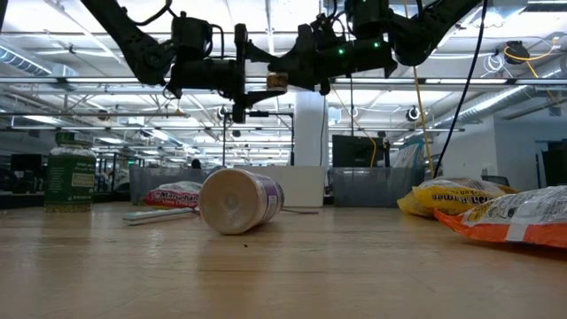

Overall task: Pick & Place Food Item
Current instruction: Put the brown seasoning bottle into the white bin

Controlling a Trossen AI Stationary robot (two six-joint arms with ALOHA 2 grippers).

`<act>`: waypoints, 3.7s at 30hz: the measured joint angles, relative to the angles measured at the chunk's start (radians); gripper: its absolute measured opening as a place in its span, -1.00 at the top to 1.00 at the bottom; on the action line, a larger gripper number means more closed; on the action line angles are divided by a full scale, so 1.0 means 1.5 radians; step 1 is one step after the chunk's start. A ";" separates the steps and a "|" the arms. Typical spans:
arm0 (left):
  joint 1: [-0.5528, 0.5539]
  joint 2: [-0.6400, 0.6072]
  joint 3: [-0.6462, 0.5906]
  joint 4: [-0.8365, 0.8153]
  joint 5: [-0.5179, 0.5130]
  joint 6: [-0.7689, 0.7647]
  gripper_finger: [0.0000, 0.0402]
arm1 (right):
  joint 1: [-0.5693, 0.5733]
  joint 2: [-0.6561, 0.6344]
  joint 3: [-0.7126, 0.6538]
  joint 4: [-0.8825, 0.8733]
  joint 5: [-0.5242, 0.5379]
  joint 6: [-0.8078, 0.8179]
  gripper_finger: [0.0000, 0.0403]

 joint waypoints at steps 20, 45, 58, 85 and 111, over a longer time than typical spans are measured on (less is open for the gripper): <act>0.020 -0.002 0.234 -0.502 0.035 0.307 -0.33 | -0.020 -0.033 0.221 -0.453 -0.019 -0.210 -0.12; 0.011 0.000 0.314 -0.613 -0.026 0.339 -0.33 | -0.028 -0.033 0.268 -0.526 -0.027 -0.226 -0.12; -0.019 0.001 0.313 -0.614 -0.015 0.369 -0.33 | -0.017 -0.015 0.270 -0.537 -0.046 -0.222 -0.11; -0.014 0.001 0.313 -0.615 -0.015 0.368 -0.33 | -0.017 -0.016 0.269 -0.550 -0.026 -0.246 0.09; 0.113 -0.015 0.314 -0.565 0.182 0.389 -0.75 | -0.066 -0.024 0.307 -0.685 -0.010 -0.219 0.10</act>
